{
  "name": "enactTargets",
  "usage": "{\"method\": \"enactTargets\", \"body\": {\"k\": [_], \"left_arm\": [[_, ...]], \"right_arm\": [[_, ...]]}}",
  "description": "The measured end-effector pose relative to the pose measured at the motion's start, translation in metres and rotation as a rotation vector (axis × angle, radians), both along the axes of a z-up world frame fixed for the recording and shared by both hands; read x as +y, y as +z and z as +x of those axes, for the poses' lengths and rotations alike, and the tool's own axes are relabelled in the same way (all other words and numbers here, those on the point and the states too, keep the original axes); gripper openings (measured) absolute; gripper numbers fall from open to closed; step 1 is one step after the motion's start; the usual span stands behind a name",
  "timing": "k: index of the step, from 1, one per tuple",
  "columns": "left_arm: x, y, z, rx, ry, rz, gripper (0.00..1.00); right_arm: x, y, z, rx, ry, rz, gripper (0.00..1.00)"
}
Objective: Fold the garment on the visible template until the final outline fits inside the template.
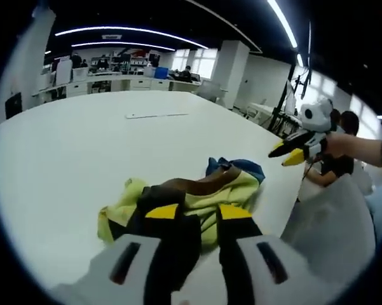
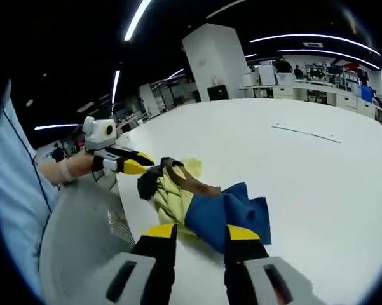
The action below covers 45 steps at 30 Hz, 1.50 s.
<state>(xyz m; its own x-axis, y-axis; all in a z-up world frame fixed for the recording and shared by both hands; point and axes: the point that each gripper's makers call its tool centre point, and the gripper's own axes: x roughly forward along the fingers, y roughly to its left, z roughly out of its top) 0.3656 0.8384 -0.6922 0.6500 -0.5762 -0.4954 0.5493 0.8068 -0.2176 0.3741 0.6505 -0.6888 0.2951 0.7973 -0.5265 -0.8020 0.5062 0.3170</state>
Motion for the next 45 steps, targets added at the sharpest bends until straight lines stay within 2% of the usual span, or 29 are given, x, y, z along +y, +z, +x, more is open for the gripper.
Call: {"method": "enactTargets", "body": {"k": [2,3,5,8,13,17,19,25,31,38,41,45], "left_arm": [[-0.002,-0.005,-0.001,0.008,-0.01,0.019,0.19],[-0.003,-0.005,-0.001,0.012,-0.014,0.018,0.2],[-0.006,-0.006,-0.001,0.012,-0.013,0.021,0.19],[-0.008,-0.009,0.001,0.011,-0.017,0.03,0.18],[-0.01,-0.015,0.003,0.024,-0.024,0.05,0.18],[-0.009,-0.018,0.005,0.031,-0.018,0.052,0.17],[-0.008,-0.019,0.005,0.037,-0.018,0.052,0.17],[-0.005,-0.022,0.003,0.046,-0.015,0.059,0.17],[-0.003,-0.023,0.002,0.046,-0.002,0.058,0.18],[0.007,-0.026,-0.002,0.056,0.013,0.093,0.14],[0.015,-0.029,-0.003,0.061,0.024,0.116,0.11],[0.022,-0.027,-0.007,0.07,0.026,0.108,0.02]], "right_arm": [[0.003,-0.007,0.0,0.047,-0.01,0.009,0.21],[0.001,-0.017,0.002,0.068,-0.025,-0.03,0.21],[0.003,-0.026,0.006,0.047,-0.011,-0.059,0.21],[0.003,-0.036,0.009,0.089,-0.037,-0.064,0.19],[0.001,-0.048,0.015,0.108,-0.064,-0.088,0.18],[0.002,-0.056,0.013,0.16,-0.071,-0.075,0.16],[0.004,-0.057,0.01,0.172,-0.058,-0.069,0.08],[0.004,-0.056,0.005,0.175,-0.065,-0.056,0.0],[0.002,-0.049,0.005,0.171,-0.081,-0.032,0.0],[0.003,-0.047,0.002,0.168,-0.081,-0.03,0.0],[0.003,-0.047,0.002,0.167,-0.079,-0.033,0.0],[0.002,-0.045,0.002,0.162,-0.08,-0.034,0.0]]}}
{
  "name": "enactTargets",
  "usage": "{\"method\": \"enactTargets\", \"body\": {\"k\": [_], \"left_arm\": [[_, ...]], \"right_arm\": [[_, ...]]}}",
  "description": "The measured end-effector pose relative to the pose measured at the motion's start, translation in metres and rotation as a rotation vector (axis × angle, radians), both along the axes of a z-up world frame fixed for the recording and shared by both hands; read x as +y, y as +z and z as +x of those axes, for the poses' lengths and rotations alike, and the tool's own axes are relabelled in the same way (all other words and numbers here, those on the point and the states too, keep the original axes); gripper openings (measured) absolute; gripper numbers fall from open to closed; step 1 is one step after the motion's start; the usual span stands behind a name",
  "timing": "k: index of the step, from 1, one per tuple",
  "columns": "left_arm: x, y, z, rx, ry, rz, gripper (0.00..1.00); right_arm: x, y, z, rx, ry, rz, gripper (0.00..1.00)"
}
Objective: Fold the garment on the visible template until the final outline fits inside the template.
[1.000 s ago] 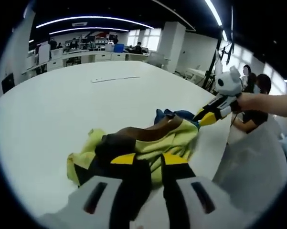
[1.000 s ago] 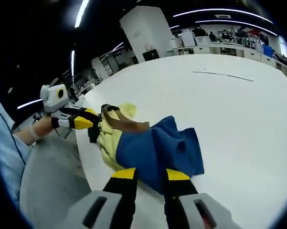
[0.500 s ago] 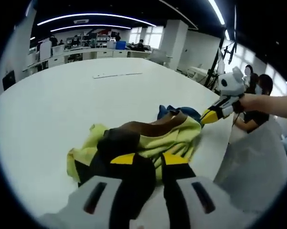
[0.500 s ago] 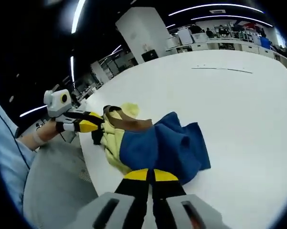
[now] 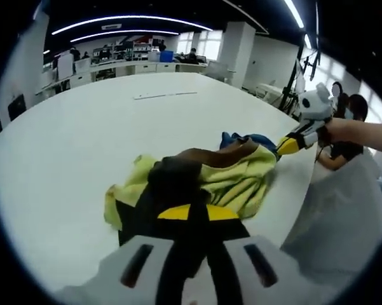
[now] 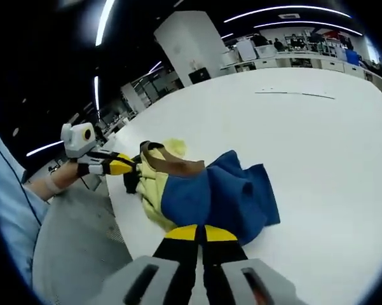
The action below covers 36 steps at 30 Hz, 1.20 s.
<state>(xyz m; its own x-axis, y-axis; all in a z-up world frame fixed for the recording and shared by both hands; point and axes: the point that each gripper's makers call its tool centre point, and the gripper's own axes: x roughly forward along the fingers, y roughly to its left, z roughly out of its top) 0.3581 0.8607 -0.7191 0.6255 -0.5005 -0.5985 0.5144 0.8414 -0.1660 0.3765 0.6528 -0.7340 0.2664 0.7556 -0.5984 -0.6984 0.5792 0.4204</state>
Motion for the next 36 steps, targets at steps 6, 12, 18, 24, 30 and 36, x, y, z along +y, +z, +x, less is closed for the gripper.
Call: {"method": "enactTargets", "body": {"k": [6,12,18,24,30,36], "left_arm": [[0.01,0.011,0.001,-0.003,0.042,-0.053,0.0],[0.034,0.043,0.007,-0.051,0.1,-0.105,0.0],[0.071,0.087,0.023,-0.14,0.168,-0.129,0.0],[0.098,0.117,0.045,-0.195,0.186,-0.123,0.0],[0.107,0.137,0.064,-0.229,0.179,-0.134,0.0],[0.116,0.163,0.09,-0.277,0.17,-0.151,0.0]], "right_arm": [[-0.004,0.009,0.004,-0.032,-0.013,0.001,0.0],[-0.009,0.041,0.012,-0.129,-0.034,0.029,0.0],[-0.015,0.077,0.026,-0.251,-0.046,0.029,0.0],[-0.016,0.111,0.047,-0.337,-0.062,0.045,0.0],[-0.009,0.146,0.071,-0.414,-0.07,0.058,0.0],[0.008,0.179,0.095,-0.483,-0.054,0.069,0.0]]}}
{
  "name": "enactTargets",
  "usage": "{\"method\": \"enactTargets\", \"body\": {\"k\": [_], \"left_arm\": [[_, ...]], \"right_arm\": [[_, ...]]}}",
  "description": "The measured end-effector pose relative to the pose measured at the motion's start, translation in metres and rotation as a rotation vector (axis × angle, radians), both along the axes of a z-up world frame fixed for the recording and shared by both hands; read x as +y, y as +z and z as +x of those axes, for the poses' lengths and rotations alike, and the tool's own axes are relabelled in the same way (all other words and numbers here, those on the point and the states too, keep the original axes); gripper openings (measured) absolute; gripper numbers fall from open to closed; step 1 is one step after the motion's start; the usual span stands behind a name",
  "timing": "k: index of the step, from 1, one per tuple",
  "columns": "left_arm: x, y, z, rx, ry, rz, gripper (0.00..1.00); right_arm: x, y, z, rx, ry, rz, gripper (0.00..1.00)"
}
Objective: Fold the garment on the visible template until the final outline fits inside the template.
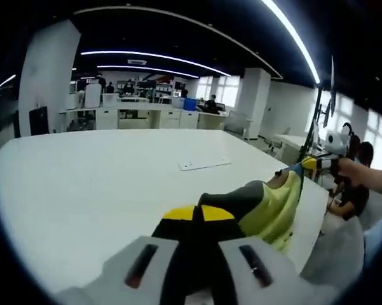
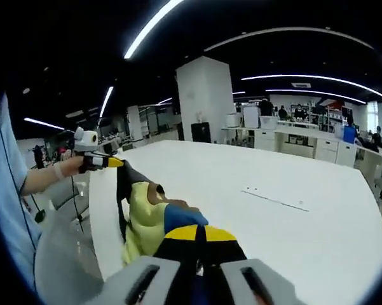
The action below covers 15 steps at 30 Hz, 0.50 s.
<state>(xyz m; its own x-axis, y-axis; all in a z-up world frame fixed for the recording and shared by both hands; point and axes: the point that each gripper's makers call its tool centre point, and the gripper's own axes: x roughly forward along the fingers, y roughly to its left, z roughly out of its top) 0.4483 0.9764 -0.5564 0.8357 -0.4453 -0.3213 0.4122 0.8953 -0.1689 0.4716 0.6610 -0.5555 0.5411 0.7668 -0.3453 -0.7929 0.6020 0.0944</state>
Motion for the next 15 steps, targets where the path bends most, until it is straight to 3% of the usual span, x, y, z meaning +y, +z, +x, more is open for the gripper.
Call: {"method": "enactTargets", "body": {"k": [4,8,13,15], "left_arm": [[0.009,0.009,0.02,-0.027,0.007,-0.006,0.0],[0.017,0.005,0.038,-0.026,0.025,-0.024,0.0],[0.029,-0.009,0.06,-0.033,0.062,-0.017,0.0],[0.032,-0.023,0.07,-0.009,0.076,-0.018,0.0]], "right_arm": [[0.012,0.014,0.022,-0.037,0.018,-0.008,0.0],[0.022,0.013,0.051,-0.029,0.017,-0.002,0.0],[0.028,-0.002,0.087,-0.009,0.003,-0.021,0.0],[0.032,-0.017,0.103,0.019,-0.003,-0.028,0.0]]}}
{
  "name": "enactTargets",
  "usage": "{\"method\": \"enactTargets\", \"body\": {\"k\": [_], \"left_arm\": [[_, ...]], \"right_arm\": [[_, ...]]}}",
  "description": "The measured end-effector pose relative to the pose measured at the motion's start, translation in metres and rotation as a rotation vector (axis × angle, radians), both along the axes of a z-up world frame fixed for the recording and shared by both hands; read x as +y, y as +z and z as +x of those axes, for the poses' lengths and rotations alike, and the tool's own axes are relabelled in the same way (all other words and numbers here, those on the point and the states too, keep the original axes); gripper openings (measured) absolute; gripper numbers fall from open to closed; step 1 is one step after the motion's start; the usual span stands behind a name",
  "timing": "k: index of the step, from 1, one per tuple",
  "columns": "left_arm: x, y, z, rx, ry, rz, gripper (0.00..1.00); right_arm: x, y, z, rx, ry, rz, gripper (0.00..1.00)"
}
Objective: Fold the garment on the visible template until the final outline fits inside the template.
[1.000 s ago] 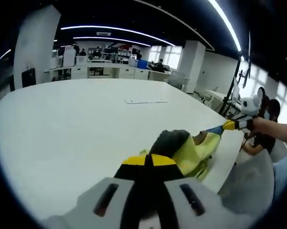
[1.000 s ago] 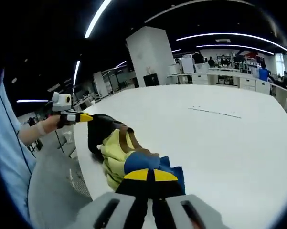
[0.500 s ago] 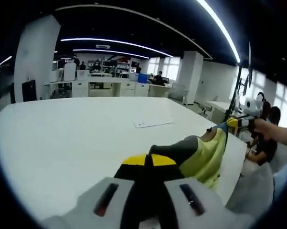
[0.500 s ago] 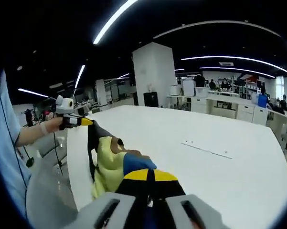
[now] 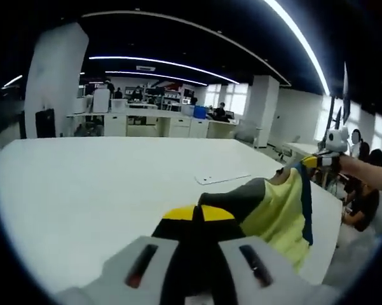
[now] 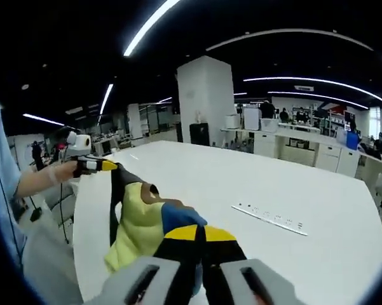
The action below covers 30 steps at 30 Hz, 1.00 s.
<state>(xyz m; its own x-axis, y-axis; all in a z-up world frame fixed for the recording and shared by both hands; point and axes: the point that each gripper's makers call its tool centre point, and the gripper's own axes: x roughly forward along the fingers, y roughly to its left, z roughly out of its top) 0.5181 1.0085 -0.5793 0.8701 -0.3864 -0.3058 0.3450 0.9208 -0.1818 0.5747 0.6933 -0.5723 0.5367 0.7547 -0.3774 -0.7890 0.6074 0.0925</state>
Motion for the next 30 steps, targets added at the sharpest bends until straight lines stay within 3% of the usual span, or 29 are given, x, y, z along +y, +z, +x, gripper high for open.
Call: {"method": "enactTargets", "body": {"k": [2,3,5,6,7,13,21,30], "left_arm": [[0.001,-0.017,0.011,0.009,0.009,-0.001,0.0],[0.004,-0.036,0.014,0.065,0.037,-0.014,0.0],[0.004,-0.053,0.024,0.084,0.027,-0.045,0.0],[0.004,-0.063,0.027,0.096,0.027,-0.042,0.0],[0.005,-0.081,0.03,0.15,0.034,-0.043,0.0],[0.006,-0.128,0.047,0.221,0.049,-0.059,0.0],[0.013,-0.157,0.061,0.277,0.07,-0.048,0.0],[0.015,-0.17,0.071,0.307,0.08,-0.036,0.0]], "right_arm": [[0.003,-0.022,0.014,0.055,-0.013,-0.027,0.0],[0.006,-0.035,0.022,0.064,-0.005,-0.042,0.0],[0.008,-0.063,0.031,0.13,-0.012,-0.081,0.0],[0.01,-0.072,0.036,0.135,-0.009,-0.086,0.0],[0.012,-0.087,0.039,0.171,-0.008,-0.101,0.0],[0.021,-0.125,0.055,0.222,-0.021,-0.133,0.0],[0.009,-0.157,0.078,0.282,-0.074,-0.185,0.0],[0.009,-0.18,0.09,0.313,-0.078,-0.23,0.0]]}}
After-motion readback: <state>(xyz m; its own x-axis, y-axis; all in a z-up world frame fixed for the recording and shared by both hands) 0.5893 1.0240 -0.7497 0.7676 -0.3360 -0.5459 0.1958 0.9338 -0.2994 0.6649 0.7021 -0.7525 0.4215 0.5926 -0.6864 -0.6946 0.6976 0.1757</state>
